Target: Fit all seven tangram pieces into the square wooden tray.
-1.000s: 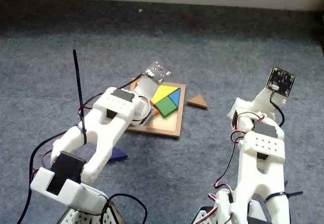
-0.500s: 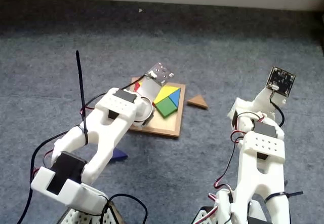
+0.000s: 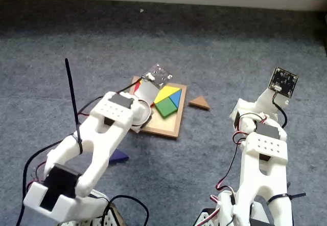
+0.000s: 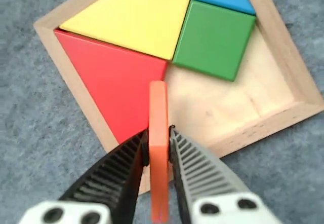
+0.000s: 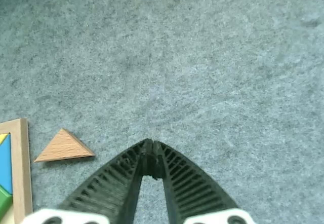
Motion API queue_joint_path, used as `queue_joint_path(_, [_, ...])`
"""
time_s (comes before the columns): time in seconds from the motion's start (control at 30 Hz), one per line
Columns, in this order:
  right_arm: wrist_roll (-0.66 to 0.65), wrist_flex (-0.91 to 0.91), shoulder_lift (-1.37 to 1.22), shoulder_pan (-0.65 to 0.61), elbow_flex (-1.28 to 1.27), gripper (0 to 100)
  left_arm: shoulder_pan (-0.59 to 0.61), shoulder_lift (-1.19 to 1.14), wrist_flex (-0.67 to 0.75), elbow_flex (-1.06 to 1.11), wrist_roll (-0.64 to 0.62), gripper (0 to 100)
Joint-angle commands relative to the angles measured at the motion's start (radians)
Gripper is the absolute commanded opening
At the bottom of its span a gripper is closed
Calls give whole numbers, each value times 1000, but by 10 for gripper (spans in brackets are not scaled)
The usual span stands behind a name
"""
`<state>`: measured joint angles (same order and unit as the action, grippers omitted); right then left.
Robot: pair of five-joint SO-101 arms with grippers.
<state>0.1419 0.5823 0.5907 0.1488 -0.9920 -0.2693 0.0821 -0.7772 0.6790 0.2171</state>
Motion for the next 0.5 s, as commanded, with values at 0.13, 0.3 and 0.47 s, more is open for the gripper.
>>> queue_joint_path(0.13, [3,-21,31,12,13,13,-48,107,-2,65,74,232])
queue_joint_path(0.3, [3,-21,31,12,12,13,-53,111,-5,68,77,220])
queue_joint_path(0.47, [-23,-21,31,12,10,13,-38,116,-2,67,75,220])
